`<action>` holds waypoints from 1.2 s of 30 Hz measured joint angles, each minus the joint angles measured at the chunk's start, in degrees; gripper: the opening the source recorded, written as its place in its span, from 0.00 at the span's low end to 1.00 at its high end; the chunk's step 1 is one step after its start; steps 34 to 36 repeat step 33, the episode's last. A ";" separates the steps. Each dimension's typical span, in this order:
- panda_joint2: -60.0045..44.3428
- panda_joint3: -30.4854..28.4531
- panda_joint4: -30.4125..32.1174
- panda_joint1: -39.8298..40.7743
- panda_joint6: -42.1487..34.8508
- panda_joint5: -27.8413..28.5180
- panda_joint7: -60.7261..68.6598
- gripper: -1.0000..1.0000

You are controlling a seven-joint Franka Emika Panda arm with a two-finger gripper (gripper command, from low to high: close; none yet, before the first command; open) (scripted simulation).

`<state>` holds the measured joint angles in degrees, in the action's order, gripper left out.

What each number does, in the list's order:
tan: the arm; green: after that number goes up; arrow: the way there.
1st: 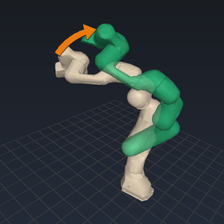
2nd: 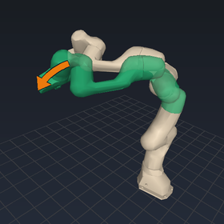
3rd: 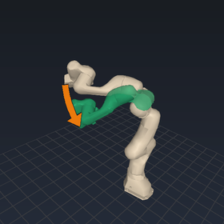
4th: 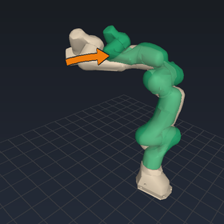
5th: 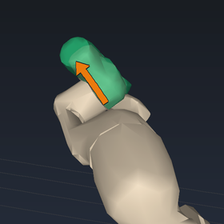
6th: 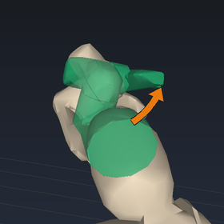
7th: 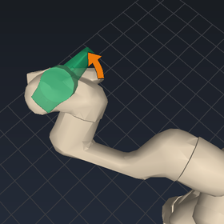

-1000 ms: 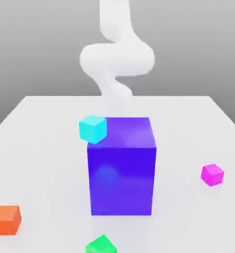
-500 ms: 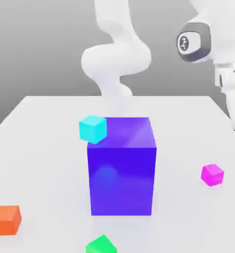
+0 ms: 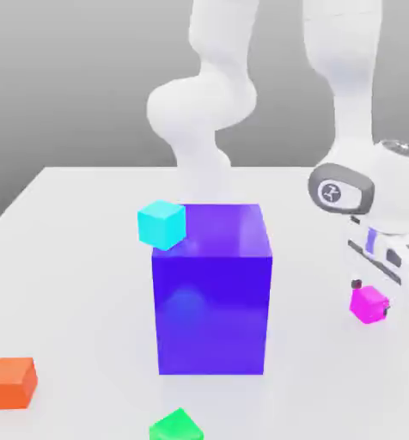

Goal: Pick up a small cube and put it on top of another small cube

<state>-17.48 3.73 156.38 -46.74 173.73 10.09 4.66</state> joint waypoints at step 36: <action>-3.44 -19.40 -22.67 33.28 -20.45 -22.64 2.94 1.00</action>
